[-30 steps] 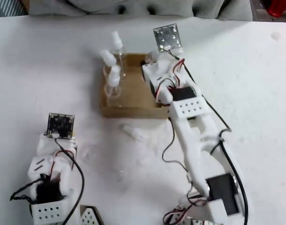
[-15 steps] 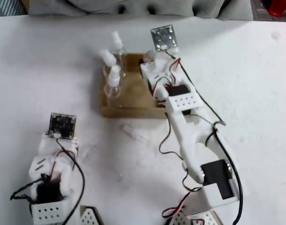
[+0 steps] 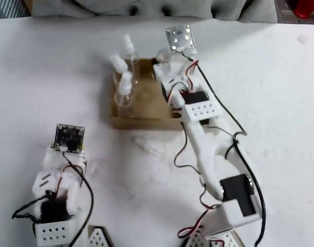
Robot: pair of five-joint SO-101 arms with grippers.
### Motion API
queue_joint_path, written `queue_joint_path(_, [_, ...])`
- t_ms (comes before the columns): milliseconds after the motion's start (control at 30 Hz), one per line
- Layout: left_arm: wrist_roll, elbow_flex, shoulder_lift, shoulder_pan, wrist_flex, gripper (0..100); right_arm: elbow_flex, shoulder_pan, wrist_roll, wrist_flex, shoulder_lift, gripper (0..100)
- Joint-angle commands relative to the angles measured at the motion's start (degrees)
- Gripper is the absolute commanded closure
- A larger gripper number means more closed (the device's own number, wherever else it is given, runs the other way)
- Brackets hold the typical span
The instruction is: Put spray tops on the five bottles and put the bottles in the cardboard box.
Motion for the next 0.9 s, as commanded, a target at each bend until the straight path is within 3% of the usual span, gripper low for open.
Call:
queue_joint_path(0, [-0.4,-0.1,-0.5,0.7,-0.7,98,-6.2,-0.3,2.3,-0.7,2.4,98.4])
queue_joint_path(600, [-0.4,-0.1,-0.5,0.7,-0.8,98,-15.8,0.7,2.5,-0.4,16.5,98.4])
queue_joint_path(867, [-0.4,-0.1,-0.5,0.7,-0.8,98,-23.5,1.5,2.5,8.5,19.8,98.4])
